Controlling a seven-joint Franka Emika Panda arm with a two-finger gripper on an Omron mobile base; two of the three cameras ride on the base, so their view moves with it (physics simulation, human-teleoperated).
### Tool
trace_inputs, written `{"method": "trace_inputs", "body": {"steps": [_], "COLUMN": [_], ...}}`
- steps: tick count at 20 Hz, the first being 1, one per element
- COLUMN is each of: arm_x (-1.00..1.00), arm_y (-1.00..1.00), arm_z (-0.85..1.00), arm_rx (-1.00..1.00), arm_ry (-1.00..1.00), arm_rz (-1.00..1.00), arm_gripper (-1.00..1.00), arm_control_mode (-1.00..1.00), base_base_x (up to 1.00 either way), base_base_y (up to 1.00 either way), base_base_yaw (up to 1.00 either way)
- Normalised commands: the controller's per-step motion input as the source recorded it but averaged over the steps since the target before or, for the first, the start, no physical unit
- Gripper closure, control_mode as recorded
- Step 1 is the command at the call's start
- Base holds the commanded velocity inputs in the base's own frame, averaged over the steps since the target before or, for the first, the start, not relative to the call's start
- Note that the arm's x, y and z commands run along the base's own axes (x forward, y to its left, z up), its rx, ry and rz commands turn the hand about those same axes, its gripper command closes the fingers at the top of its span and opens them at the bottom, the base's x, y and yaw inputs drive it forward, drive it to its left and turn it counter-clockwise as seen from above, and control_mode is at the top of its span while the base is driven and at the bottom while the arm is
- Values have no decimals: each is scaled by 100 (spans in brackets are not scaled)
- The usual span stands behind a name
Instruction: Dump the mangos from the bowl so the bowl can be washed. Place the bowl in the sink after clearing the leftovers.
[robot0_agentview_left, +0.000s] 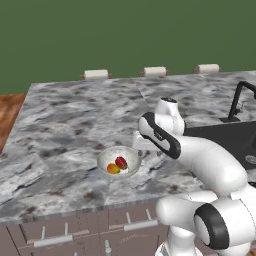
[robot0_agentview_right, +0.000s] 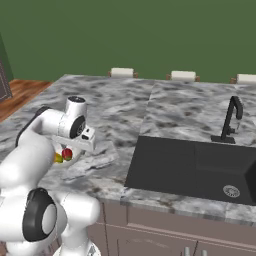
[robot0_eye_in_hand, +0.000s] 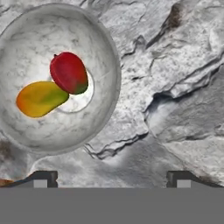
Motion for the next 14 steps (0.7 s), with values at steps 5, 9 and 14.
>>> {"method": "trace_inputs", "body": {"steps": [5,9,14], "arm_x": [23,34,32], "arm_y": [3,1,8], "arm_z": [-45,-46,-40], "arm_rx": [1,2,8], "arm_ry": [0,0,0], "arm_rz": [-2,-6,-5], "arm_gripper": [-100,-100,-100], "arm_control_mode": [-100,-100,-100], "base_base_x": [0,0,0], "base_base_y": [0,0,0], "base_base_yaw": [0,0,0]}}
